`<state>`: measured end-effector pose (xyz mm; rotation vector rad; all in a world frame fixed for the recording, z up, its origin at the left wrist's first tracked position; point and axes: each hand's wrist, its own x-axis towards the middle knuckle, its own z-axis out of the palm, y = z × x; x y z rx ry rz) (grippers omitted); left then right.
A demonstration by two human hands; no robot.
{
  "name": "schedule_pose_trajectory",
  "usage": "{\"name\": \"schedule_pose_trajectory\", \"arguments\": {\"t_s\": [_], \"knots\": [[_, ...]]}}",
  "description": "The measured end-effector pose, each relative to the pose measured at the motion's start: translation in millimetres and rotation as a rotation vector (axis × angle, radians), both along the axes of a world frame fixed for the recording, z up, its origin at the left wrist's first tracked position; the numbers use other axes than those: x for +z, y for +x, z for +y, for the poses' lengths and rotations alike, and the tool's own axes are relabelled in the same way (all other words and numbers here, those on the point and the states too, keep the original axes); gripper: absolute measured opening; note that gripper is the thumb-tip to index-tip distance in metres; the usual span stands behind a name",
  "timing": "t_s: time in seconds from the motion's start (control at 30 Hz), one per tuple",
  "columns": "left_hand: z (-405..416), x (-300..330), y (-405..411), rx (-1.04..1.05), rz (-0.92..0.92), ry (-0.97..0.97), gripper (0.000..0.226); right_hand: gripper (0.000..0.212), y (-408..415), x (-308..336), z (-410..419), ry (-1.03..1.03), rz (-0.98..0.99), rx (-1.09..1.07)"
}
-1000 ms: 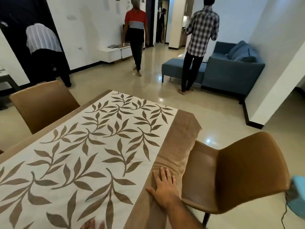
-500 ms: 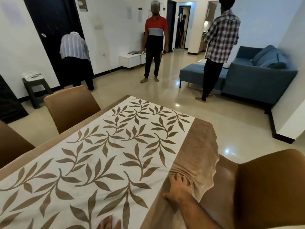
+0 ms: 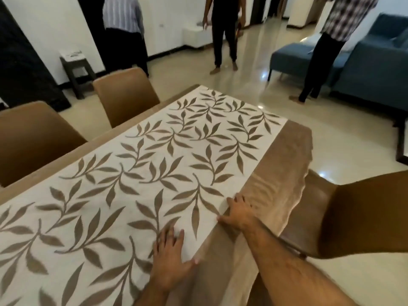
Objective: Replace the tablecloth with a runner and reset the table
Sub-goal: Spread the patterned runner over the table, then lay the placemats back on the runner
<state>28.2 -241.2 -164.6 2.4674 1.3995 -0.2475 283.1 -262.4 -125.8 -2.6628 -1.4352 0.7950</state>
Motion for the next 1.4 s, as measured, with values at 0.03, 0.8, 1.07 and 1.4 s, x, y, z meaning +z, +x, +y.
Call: {"name": "schedule_pose_trajectory", "arguments": {"t_s": [0.03, 0.8, 1.07, 1.4], "knots": [[-2.7, 3.6, -6.7, 0.009, 0.029, -0.040, 0.113, 0.086, -4.2, -4.1, -2.2, 0.007, -0.009, 0.003], [-54.0, 34.8, -179.6, 0.310, -0.012, -0.112, 0.088, 0.060, -200.8, 6.3, -39.0, 0.091, 0.002, 0.280], [-98.5, 60.7, -253.7, 0.593, -0.104, -0.067, 0.084, 0.076, -288.4, 15.1, -55.1, 0.082, -0.012, 0.552], [-244.3, 107.5, -318.7, 0.973, -0.311, -0.016, 0.064, 0.048, -386.3, 59.5, -134.2, 0.178, 0.378, 0.733]]}}
